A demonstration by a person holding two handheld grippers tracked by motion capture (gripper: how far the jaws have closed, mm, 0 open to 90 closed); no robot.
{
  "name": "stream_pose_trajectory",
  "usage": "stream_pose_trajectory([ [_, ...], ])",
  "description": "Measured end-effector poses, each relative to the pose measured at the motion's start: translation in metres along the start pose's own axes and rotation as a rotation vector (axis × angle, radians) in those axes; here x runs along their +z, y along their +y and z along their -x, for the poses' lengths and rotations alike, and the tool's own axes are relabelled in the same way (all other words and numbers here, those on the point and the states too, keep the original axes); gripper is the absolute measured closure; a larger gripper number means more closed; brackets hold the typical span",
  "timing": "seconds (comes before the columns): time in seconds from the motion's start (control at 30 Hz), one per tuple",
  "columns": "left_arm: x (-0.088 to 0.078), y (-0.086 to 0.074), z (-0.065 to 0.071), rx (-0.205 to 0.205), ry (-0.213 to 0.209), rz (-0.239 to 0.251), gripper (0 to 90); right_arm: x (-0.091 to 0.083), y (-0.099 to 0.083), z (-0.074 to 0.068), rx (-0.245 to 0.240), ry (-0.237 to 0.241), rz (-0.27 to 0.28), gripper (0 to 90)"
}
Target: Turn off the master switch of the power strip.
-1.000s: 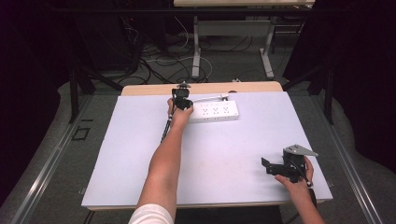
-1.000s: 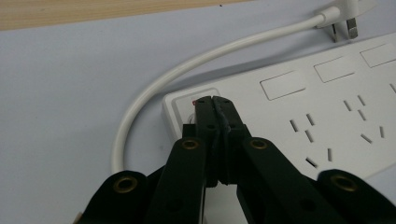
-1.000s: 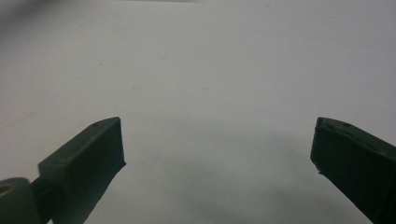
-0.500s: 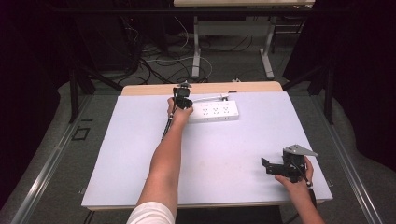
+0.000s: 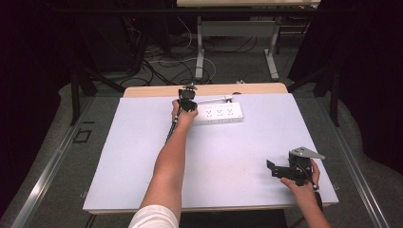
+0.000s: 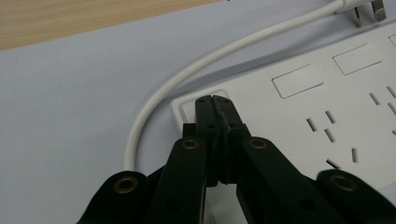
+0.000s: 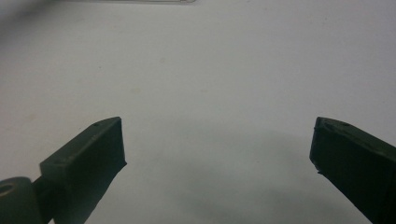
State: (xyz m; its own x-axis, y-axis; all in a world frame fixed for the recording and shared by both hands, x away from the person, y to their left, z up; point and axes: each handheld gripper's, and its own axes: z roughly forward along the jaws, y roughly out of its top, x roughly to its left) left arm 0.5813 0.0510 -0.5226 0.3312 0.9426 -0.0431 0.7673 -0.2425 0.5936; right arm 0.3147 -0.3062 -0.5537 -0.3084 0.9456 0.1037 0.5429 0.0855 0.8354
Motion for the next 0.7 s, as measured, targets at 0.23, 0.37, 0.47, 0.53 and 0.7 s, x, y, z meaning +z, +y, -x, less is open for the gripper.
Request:
stream_pose_trajectory([
  [0.23, -0.002, 0.001, -0.006, -0.051, -0.041, 0.017, 90.0, 0.001, -0.001, 0.001, -0.007, 0.007, -0.014, 2.8],
  [0.37, -0.006, 0.000, -0.011, -0.062, -0.052, 0.020, 90.0, 0.002, -0.001, 0.001, -0.005, 0.011, -0.019, 2.8],
  [0.47, -0.010, 0.001, -0.011, -0.065, -0.061, 0.033, 90.0, 0.002, -0.001, 0.001, -0.002, 0.006, -0.011, 2.8],
  [0.53, -0.011, 0.000, -0.008, -0.072, -0.067, 0.036, 90.0, 0.001, 0.000, 0.001, -0.009, 0.010, -0.014, 2.8],
  [0.7, -0.014, 0.000, -0.005, -0.051, -0.074, 0.030, 90.0, 0.001, -0.001, -0.001, -0.002, 0.012, -0.020, 2.8],
])
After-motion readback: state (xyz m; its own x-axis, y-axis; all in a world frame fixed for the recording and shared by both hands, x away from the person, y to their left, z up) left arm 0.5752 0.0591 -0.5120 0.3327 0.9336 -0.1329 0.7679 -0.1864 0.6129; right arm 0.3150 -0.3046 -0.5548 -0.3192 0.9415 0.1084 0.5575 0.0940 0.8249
